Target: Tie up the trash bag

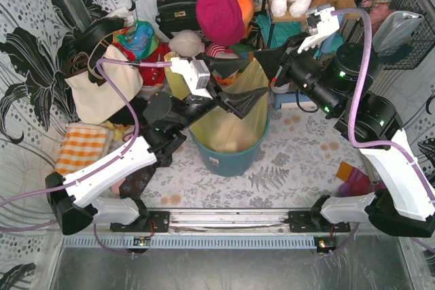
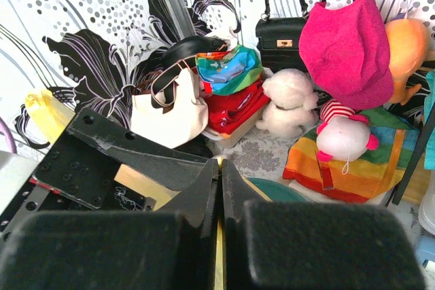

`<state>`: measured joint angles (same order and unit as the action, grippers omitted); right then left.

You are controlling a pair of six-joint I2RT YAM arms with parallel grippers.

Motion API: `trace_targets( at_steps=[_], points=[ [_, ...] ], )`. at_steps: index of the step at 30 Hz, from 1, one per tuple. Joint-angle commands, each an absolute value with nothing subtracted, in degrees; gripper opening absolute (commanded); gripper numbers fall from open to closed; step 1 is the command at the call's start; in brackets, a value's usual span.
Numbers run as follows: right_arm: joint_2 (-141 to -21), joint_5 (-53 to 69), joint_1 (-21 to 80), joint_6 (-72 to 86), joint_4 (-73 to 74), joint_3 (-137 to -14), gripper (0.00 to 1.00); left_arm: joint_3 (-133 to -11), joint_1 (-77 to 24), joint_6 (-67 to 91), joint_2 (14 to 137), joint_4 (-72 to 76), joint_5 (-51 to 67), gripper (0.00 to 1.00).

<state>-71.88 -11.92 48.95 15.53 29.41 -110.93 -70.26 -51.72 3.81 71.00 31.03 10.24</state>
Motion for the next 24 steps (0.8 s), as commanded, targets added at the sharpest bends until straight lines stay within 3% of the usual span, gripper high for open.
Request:
trace_targets(
  at_steps=[1, 12, 17, 24],
  points=[
    [-70.9, -11.1, 49.2, 16.6, 28.1, -111.2, 0.00, -72.7, -52.0, 2.2, 73.4, 38.1, 9.2, 0.98],
    [-71.7, -9.6, 49.2, 17.4, 28.6, -111.7, 0.00, -77.9, -51.9, 2.1, 78.4, 38.5, 10.2, 1.00],
    [-72.1, -9.3, 49.2, 17.9, 30.4, -113.2, 0.00, -78.1, -51.9, 3.1, 79.4, 36.6, 11.6, 0.72],
    [-71.1, -10.6, 49.2, 18.3, 32.4, -113.7, 0.00, -72.9, -51.8, 4.7, 78.4, 38.5, 10.6, 0.60]
  ],
)
